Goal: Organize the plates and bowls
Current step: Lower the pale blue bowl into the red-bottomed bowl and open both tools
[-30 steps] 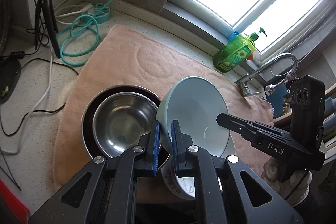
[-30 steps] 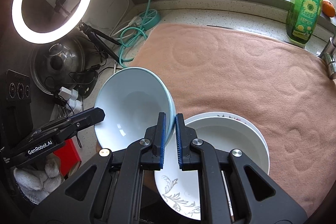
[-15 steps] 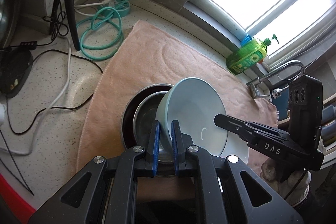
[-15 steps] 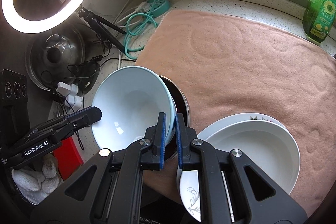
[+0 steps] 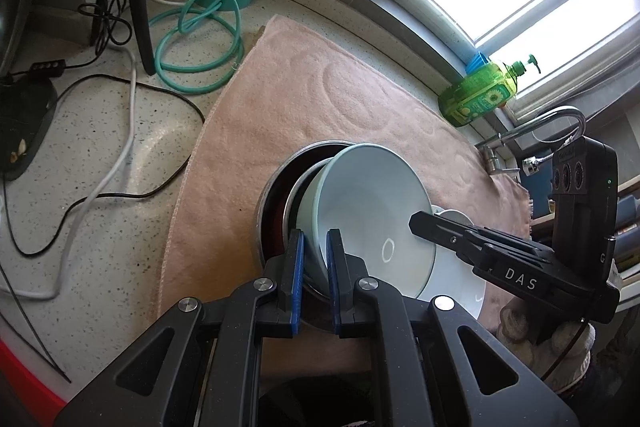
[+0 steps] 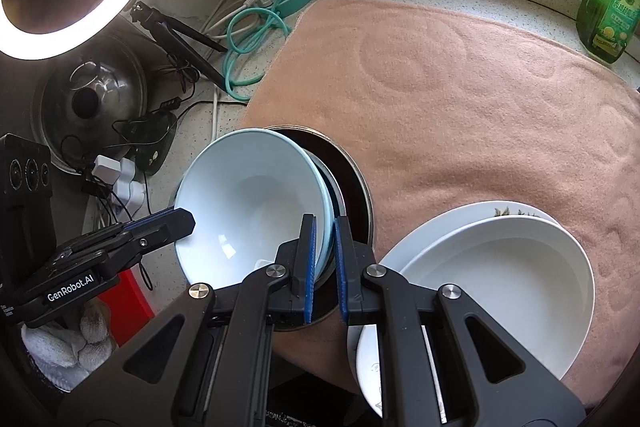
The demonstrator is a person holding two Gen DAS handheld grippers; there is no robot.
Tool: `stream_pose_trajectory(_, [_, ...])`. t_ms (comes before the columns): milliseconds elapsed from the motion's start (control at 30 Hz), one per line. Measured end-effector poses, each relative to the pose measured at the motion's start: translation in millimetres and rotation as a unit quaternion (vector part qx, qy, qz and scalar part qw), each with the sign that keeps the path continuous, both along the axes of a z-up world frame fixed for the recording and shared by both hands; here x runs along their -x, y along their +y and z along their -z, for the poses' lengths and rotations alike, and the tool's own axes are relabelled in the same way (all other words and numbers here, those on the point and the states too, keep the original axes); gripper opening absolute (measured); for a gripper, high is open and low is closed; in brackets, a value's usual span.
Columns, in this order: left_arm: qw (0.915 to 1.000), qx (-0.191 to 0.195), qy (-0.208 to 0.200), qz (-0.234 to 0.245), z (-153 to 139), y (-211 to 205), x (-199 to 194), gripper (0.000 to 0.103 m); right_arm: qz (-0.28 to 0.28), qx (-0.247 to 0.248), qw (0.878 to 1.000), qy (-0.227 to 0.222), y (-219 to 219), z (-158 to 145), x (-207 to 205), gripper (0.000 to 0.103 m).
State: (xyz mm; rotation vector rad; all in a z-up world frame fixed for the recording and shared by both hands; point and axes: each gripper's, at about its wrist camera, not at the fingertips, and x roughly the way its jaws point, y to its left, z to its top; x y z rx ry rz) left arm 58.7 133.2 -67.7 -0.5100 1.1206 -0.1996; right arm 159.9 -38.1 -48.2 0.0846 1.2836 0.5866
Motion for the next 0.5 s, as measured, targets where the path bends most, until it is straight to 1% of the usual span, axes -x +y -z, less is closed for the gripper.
stream_pose_trajectory(167, [1.0, -0.001, 0.005, 0.006, 5, 2, -2, 0.009, 0.0, 0.004, 1.0, 0.002, 3, 2, 0, 0.009])
stream_pose_trajectory(500, [0.9999, 0.006, 0.01, 0.002, 12, 5, -3, 0.009, -0.005, 0.016, 1.0, 0.0, 8, 5, 1, 0.009])
